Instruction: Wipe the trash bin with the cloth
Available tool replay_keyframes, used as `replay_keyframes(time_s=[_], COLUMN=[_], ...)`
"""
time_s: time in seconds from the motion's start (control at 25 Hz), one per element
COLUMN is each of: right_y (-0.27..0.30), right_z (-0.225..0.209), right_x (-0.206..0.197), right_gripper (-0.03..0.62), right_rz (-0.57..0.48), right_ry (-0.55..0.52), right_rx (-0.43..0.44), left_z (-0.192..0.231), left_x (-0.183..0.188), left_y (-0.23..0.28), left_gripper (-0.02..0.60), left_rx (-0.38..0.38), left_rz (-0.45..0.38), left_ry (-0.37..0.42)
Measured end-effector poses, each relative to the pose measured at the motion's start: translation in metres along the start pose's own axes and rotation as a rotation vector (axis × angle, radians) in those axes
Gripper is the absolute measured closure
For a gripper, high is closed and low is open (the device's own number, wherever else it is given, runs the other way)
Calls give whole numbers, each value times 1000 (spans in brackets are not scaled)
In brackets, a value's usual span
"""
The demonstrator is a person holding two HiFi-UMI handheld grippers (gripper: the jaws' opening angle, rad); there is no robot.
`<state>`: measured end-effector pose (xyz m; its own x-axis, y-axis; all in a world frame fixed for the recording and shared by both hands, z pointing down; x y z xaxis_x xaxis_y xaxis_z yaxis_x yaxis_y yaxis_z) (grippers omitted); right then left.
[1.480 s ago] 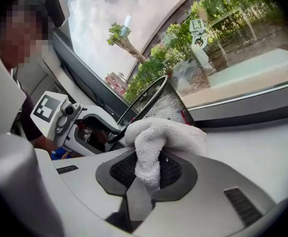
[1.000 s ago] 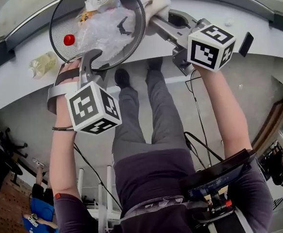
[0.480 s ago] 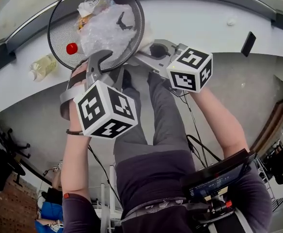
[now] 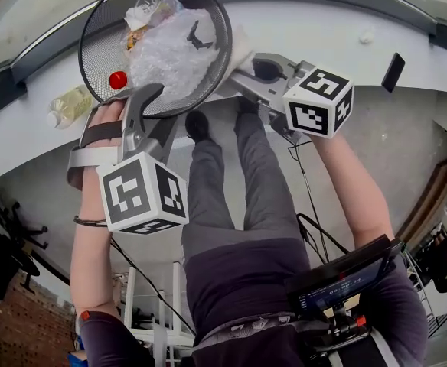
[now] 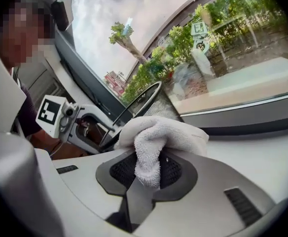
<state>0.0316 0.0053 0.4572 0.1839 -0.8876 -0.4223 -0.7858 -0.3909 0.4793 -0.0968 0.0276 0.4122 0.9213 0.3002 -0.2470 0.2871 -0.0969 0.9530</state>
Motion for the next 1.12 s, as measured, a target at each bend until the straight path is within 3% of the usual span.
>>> replay_keyframes(time_s=[0.16, 0.32, 0.4, 0.52, 0.8, 1.12], right_y=[-22, -13, -4, -8, -4, 19], right_z=[-15, -15, -12, -10, -6, 21], right_x=[50, 74, 68, 54, 11, -35], right_gripper=[517, 517, 519, 519, 519, 517], right_rz=[-137, -131, -104, -125, -79, 58], right_ry=[-10, -103, -137, -77, -18, -114], right_rx=[-67, -86, -92, -72, -73, -27], left_z=[-12, -5, -6, -10, -3, 8], left_x=[-8, -16, -18, -11, 26, 54], left_y=[3, 15, 20, 18, 17, 20], left_gripper=[377, 377, 408, 454, 509, 549], left_rx=[-41, 4, -29, -59, -45, -66], left_rz=[103, 156, 133, 76, 24, -43], left_ry=[148, 190, 119, -2, -111, -280])
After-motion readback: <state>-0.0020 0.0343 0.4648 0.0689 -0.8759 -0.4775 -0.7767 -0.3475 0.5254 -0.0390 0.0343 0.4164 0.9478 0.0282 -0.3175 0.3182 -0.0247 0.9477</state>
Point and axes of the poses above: the fingertips, and each gripper's own axes: y forward along the fingers, z to its left, x out of its top, the point moved 3 cm from there along -y, backward along the fingers, and after that the axes turned 13 degrees about y, right-handed, at the moved point
